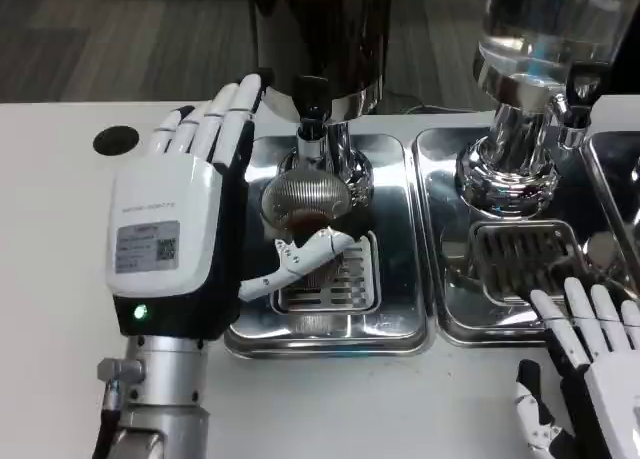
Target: Grasp the cup under the faucet to collect the drink, then remove the cup.
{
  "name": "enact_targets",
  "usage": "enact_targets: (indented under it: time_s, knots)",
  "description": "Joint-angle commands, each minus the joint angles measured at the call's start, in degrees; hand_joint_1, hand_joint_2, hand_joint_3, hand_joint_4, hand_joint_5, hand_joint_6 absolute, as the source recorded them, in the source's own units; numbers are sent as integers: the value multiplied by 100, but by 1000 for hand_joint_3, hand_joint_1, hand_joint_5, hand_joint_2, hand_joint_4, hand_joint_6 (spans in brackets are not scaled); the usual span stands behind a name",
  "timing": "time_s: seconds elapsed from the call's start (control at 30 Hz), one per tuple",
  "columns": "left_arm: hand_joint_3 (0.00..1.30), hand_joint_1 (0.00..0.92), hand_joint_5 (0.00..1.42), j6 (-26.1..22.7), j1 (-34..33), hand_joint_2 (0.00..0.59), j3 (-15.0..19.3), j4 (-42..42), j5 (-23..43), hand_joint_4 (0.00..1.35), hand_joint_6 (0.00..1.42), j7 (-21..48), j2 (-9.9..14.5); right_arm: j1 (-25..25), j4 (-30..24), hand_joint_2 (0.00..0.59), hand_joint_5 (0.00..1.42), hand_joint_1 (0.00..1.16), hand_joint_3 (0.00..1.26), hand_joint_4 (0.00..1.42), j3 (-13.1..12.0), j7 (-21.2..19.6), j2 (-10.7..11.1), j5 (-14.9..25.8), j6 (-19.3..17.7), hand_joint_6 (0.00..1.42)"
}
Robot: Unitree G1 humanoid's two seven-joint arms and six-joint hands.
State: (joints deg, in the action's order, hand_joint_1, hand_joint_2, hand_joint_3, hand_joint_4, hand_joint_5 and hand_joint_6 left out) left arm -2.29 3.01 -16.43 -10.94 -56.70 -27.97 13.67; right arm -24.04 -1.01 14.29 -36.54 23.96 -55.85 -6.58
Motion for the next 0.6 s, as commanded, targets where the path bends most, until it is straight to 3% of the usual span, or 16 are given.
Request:
enact_targets:
  time_s: [0.03, 0.2, 0.27, 0.43, 0.6]
  knots:
    - [129, 0, 194, 83, 483, 43, 243, -300, 74, 0, 175, -24, 188, 6, 32, 554, 0, 178, 134, 0, -46, -28, 27, 66, -24, 0]
    - [128, 0, 181, 321, 1200, 37, 499, -399, 180, 0, 154, -224, 350, 59, -88, 540, 0, 175, 125, 0, -51, 53, 59, 101, -45, 0]
    - [105, 0, 164, 468, 1385, 35, 602, -268, 299, 0, 142, -177, 506, 93, -161, 499, 0, 217, 106, 0, -42, 108, 77, 109, -53, 0]
    - [81, 0, 154, 718, 1799, 34, 815, 80, 473, 0, 121, -241, 798, 334, -365, 428, 0, 286, 67, 0, -96, 598, 155, 405, -198, 0]
    - [77, 0, 145, 827, 2047, 25, 909, 414, 483, 0, 113, -420, 864, 613, -699, 361, 0, 325, 2, 0, -258, 1382, 162, 911, -190, 0]
